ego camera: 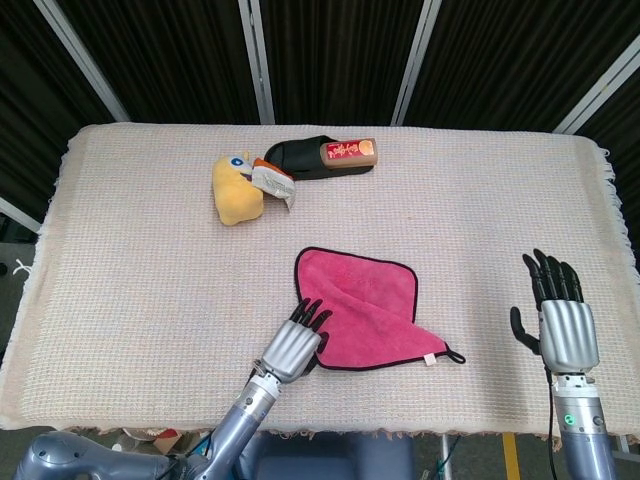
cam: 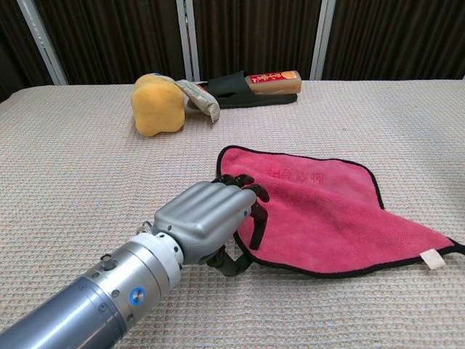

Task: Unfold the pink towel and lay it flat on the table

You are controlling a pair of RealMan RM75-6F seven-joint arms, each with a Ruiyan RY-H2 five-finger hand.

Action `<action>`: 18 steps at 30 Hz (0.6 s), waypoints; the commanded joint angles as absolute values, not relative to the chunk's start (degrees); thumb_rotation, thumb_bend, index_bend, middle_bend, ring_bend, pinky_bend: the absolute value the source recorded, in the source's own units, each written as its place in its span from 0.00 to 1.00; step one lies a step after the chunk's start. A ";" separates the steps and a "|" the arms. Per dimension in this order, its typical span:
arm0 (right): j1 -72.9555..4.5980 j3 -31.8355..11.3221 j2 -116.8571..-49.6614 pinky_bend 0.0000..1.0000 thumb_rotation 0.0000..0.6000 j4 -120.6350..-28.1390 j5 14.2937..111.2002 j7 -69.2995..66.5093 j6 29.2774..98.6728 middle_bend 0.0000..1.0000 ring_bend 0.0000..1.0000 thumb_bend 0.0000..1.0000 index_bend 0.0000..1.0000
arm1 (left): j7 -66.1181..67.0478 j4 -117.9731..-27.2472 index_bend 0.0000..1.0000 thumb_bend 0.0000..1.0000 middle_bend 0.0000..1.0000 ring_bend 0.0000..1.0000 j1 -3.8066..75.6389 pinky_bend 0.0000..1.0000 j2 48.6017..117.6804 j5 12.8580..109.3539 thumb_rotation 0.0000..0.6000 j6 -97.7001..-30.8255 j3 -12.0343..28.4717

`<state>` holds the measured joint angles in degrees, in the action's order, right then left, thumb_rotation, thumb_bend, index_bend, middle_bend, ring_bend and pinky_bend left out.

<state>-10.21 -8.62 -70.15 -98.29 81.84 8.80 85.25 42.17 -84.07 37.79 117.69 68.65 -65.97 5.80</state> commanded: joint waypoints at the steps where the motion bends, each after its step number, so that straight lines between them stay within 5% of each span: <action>1: -10.26 -8.70 -70.11 0.06 1.00 -98.25 81.76 8.88 85.15 0.05 0.00 0.47 0.01 | 41.80 -84.57 0.63 0.44 0.15 0.02 37.51 0.03 117.17 69.23 1.00 -66.23 5.45; 18: -10.22 -8.57 -70.52 0.06 1.00 -98.12 82.00 9.63 85.12 0.05 0.00 0.47 0.01 | 38.79 -88.36 0.64 0.45 0.15 0.02 34.58 0.03 111.52 71.96 1.00 -67.41 2.43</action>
